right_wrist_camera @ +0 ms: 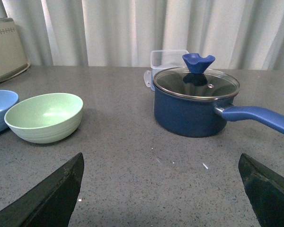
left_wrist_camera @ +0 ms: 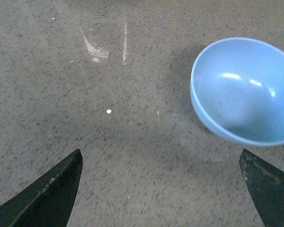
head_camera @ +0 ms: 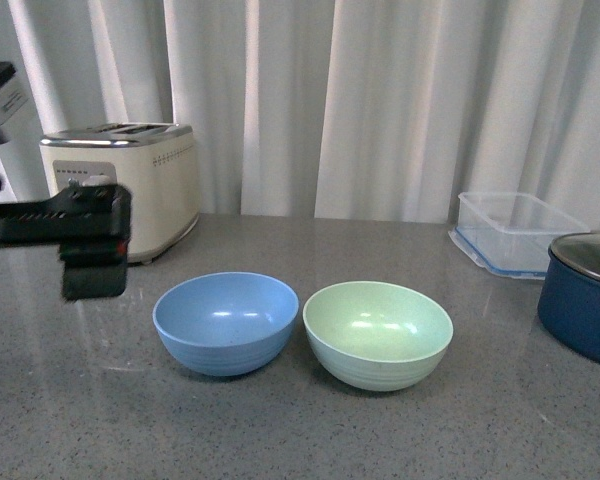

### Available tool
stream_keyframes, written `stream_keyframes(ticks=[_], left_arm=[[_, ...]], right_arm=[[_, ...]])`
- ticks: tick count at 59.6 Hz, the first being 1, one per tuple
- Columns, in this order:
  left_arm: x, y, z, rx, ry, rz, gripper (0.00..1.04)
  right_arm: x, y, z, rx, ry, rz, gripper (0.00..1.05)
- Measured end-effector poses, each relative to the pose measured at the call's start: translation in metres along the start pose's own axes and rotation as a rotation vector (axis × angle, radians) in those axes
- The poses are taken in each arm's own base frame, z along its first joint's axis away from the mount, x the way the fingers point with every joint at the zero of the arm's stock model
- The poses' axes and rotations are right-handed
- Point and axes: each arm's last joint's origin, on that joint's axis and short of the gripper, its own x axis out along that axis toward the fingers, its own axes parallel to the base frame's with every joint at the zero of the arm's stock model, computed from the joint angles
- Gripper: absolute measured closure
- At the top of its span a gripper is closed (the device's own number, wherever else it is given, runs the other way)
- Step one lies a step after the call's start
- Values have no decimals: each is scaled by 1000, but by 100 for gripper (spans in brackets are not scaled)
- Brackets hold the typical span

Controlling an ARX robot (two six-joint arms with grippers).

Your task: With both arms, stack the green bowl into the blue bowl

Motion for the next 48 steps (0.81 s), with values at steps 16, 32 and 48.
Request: stream_keyframes(ticks=[16,32,48], left_arm=[[-18,6,-14,44,-51,-16,9],[-37,38,-57,36,-555,-94,61],[-52,57,-95,53,-547,-94,101]], right_arm=[[0,0,0,0,0,0,10],[0,0,0,0,0,0,10],[0,0,0,0,0,0,10]])
